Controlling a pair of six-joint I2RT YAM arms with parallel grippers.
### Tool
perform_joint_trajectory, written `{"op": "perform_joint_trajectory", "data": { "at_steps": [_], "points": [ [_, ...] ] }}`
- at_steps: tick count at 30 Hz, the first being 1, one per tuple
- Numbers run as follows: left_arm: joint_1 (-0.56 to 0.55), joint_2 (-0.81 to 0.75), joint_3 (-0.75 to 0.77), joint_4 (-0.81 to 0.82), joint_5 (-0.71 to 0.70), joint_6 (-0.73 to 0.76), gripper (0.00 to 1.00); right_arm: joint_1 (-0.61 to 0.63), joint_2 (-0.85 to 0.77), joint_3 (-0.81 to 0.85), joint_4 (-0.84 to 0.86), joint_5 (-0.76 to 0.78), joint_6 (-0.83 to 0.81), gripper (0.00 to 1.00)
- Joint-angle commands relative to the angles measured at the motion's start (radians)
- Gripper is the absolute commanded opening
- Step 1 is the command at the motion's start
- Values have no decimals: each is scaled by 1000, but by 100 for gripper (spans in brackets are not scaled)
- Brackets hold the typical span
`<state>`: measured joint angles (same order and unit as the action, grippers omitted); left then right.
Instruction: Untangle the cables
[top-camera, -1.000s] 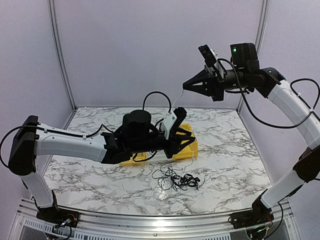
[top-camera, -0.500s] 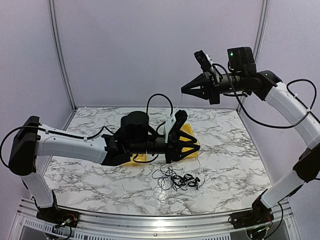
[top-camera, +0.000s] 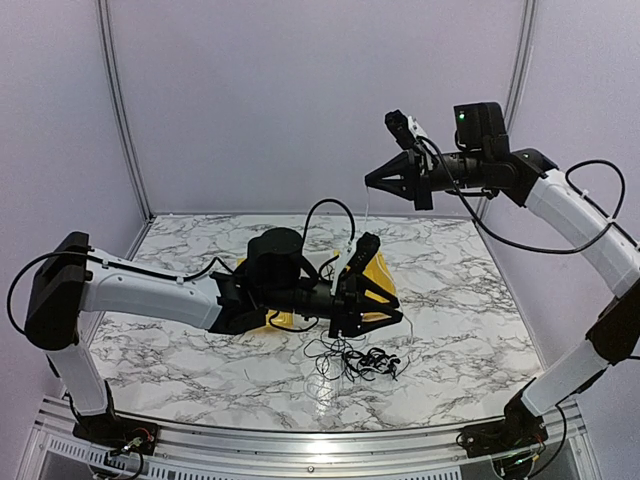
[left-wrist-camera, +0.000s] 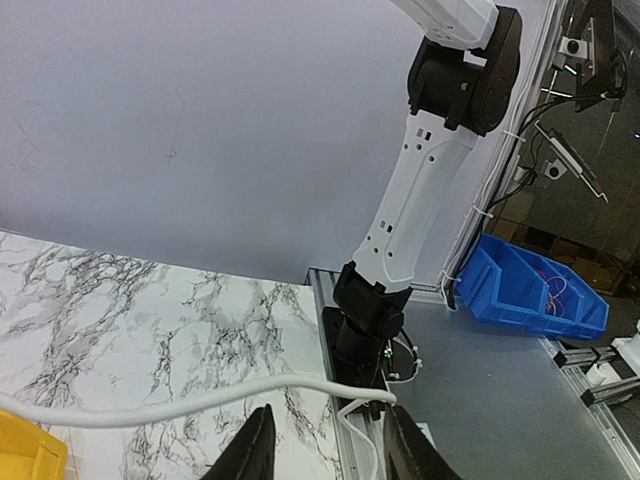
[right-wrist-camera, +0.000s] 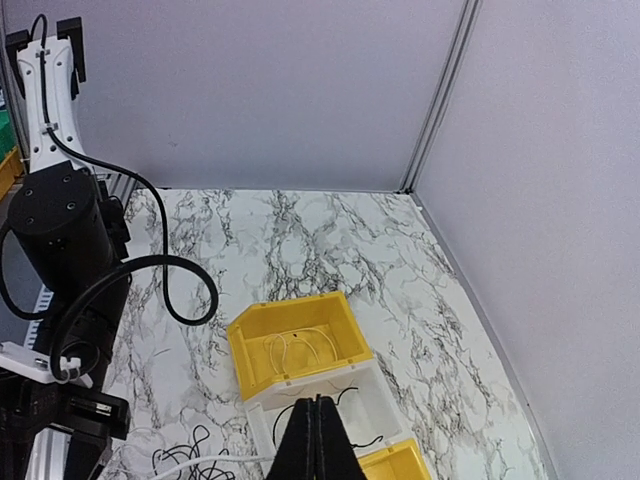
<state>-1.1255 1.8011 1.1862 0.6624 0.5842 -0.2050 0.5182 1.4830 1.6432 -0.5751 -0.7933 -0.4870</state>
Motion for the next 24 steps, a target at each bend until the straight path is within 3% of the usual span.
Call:
{"op": "perform_joint_trajectory", "data": {
  "at_steps": [1, 11, 16, 24],
  "points": [
    [-4, -3, 2, 32, 63, -29, 37, -8, -3, -15, 53, 58, 1, 0],
    [-4, -35, -28, 49, 52, -47, 37, -27, -22, -35, 74, 100, 12, 0],
    [-5, -82, -71, 62, -4, -67, 42, -95, -41, -25, 94, 123, 32, 0],
    [-3, -69, -91, 136, -78, -103, 34, -94, -53, -33, 83, 40, 54, 0]
  ]
}}
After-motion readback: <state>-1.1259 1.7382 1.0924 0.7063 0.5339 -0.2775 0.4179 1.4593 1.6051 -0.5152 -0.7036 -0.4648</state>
